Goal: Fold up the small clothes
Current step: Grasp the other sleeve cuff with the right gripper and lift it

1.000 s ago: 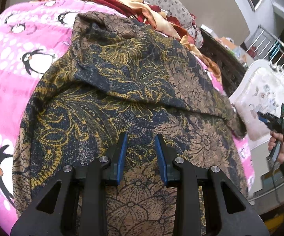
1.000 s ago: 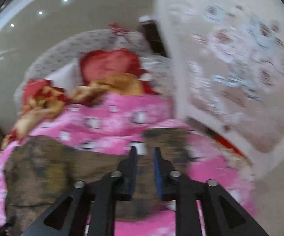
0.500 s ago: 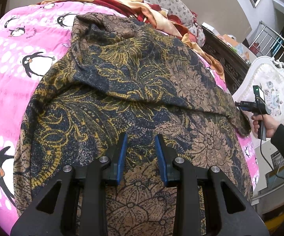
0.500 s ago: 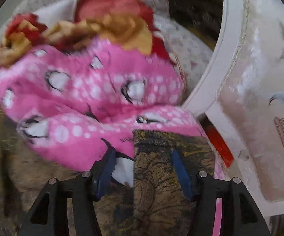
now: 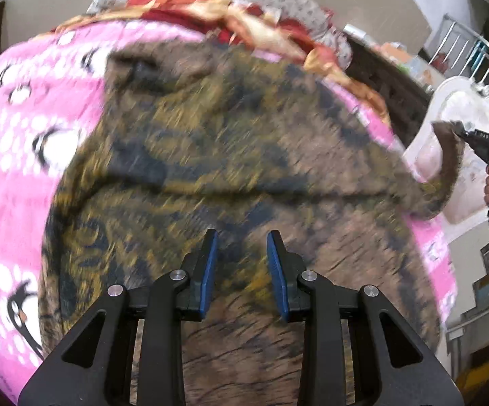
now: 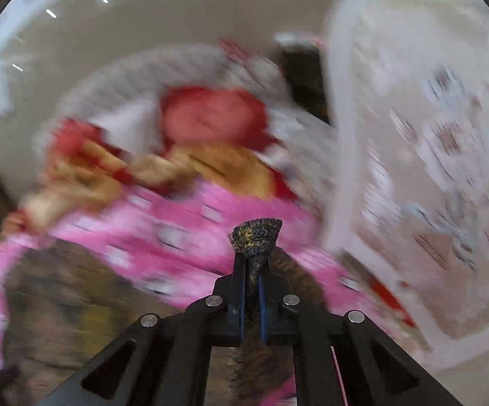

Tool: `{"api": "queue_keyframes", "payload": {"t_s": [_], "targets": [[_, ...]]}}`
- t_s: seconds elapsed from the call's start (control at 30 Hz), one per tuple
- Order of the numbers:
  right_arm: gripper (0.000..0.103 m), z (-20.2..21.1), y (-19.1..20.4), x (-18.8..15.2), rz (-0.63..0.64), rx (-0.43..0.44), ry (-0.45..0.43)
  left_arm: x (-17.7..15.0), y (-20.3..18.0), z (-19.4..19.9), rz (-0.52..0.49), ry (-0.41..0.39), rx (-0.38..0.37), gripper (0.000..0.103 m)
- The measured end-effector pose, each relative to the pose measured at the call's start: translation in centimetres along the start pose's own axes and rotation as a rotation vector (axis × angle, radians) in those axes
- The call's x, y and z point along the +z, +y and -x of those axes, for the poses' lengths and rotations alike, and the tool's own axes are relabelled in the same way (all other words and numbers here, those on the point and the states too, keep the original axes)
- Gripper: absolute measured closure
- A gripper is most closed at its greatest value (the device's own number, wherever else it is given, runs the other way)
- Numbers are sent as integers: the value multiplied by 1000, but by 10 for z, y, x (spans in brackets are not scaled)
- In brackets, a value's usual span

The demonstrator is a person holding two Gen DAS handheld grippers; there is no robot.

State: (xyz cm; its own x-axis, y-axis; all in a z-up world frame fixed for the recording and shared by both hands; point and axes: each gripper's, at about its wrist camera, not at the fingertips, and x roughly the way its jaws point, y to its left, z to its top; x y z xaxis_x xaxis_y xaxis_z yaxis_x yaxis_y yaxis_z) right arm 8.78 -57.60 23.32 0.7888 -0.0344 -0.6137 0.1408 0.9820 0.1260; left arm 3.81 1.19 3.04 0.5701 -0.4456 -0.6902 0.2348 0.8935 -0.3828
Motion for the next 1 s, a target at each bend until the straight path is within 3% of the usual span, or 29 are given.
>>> {"api": "queue_keyframes", "payload": {"t_s": [0.1,0.2,0.27,0.3,0.37,0.47,0.57,0.63,0.67,0.7,0.8,0.93,1.0], "targets": [[98,4,62,-2,30,180,-44,21,-4,11,57,-40,-36,75],[98,-20,128,-28,92,303,-21,45,-10,11,120,-44,-125,71],[98,-41,164,-56,103,370,24,63,-17,4,135,-24,-197,48],[98,-55,183,-77,113,396,49,69,-21,1,139,-24,-213,48],[98,-75,204,-115,140,401,94,82,-29,-15,159,8,-263,48],[97,-100,224,-164,206,346,153,94,-42,-44,179,93,-275,48],[97,-99,229,-177,234,303,173,94,-62,-82,159,185,-319,48],[81,-88,228,-175,244,273,133,94,-71,-103,159,224,-320,48],[49,-86,227,-175,250,249,136,94,-77,-113,157,243,-325,48],[29,-80,226,-180,263,231,128,93,-84,-122,157,265,-340,48],[28,-59,218,-199,298,213,124,90,-103,-147,111,335,-366,48],[29,-28,201,-231,269,227,106,92,-105,-155,104,311,-402,48],[29,-22,202,-243,290,176,86,94,-99,-157,147,297,-437,48]]}}
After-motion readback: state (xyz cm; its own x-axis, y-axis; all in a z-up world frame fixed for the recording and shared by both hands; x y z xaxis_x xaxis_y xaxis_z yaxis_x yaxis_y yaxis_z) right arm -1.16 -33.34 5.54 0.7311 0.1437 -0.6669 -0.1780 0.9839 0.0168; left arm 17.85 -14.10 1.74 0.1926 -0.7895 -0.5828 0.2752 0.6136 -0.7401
